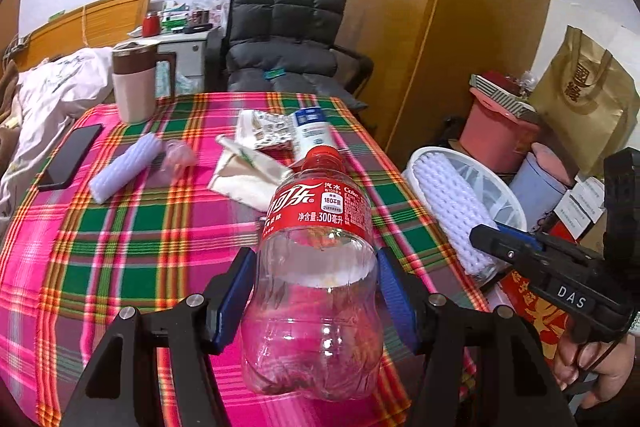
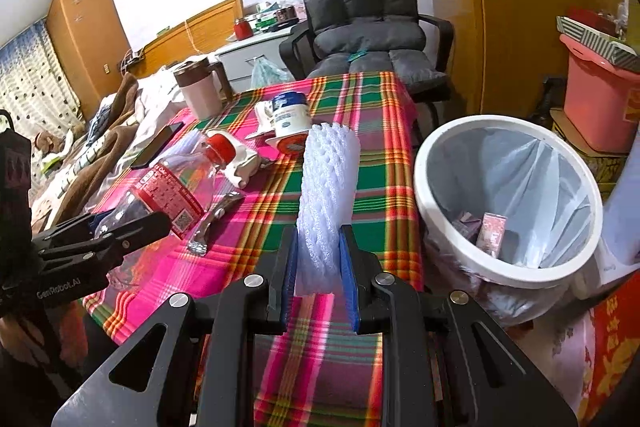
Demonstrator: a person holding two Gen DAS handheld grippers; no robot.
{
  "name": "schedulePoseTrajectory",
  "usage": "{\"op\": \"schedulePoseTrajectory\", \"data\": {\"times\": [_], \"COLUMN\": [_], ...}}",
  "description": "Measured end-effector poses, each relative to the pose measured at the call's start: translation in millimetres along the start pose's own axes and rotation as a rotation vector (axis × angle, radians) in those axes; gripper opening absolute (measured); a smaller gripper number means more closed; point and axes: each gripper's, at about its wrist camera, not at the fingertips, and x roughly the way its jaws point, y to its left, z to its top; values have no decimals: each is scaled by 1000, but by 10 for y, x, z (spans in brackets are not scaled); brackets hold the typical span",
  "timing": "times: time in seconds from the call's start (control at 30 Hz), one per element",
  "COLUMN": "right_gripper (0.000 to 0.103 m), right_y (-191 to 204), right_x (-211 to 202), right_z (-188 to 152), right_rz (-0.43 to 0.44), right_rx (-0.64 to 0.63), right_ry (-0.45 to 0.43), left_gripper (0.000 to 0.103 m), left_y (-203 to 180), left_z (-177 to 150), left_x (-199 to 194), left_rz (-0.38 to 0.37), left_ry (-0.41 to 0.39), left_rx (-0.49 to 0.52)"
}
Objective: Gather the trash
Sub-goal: 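Carry the bottle and mesh sleeve over the bin and release both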
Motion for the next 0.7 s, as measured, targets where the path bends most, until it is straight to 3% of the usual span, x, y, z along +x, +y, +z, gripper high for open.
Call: {"op": "schedulePoseTrajectory", "data": {"times": [0.7], "right_gripper": [23], "right_y": [-789], "right_x": [-268], "right_z": [-22], "right_rz": [-140], "right_rx": [132], "right_ry": [-52], "left_gripper": [62], "left_y": [-917], "left_z": [303], "left_x": [526], "left_rz": [-140], "left_ry": [13], "left_rx": [129]}}
